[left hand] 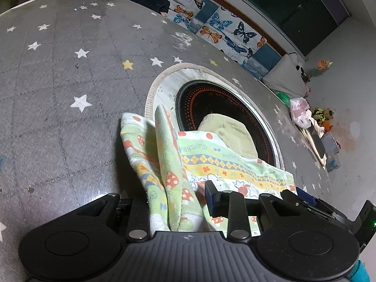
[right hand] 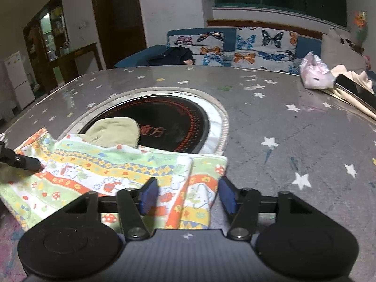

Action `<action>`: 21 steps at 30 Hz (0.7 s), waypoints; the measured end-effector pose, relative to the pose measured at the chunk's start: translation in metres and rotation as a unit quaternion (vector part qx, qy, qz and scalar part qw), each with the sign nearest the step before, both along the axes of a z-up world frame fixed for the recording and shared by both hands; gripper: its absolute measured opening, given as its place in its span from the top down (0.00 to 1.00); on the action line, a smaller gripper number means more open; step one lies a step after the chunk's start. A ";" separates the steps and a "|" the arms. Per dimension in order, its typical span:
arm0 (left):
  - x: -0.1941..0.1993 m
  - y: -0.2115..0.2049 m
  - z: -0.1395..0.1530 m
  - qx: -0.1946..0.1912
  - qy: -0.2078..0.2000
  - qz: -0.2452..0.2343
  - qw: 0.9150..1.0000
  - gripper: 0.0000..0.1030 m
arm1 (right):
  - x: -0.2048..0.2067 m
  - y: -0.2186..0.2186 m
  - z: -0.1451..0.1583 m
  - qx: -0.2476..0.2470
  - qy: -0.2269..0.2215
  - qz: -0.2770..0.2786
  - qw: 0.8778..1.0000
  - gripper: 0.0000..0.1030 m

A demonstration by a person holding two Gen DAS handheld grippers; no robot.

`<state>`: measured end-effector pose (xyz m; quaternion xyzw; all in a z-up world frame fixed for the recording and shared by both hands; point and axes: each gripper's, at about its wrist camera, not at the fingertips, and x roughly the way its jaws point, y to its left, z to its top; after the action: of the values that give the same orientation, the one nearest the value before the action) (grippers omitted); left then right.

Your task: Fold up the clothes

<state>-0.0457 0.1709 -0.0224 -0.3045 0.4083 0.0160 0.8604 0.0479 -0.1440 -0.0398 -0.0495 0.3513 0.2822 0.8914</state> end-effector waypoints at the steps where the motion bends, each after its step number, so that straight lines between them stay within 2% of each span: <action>1: 0.000 0.000 0.000 0.002 0.000 0.000 1.000 0.69 | -0.001 0.001 0.000 0.000 0.001 0.005 1.000 0.56; 6: 0.002 -0.004 0.002 0.016 0.001 -0.007 1.000 0.71 | -0.002 0.005 0.002 0.010 0.012 0.018 1.000 0.80; 9: 0.003 -0.006 0.003 0.026 0.001 -0.012 1.000 0.72 | -0.003 0.004 0.003 0.014 0.012 0.015 1.000 0.86; 21: 0.008 -0.017 0.022 0.070 -0.019 -0.040 0.997 0.84 | -0.014 -0.002 0.021 0.039 -0.009 0.016 0.999 0.91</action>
<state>-0.0382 0.1537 -0.0006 -0.2277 0.4017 0.0043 0.8870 0.0340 -0.1460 -0.0185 -0.0228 0.3308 0.3100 0.8910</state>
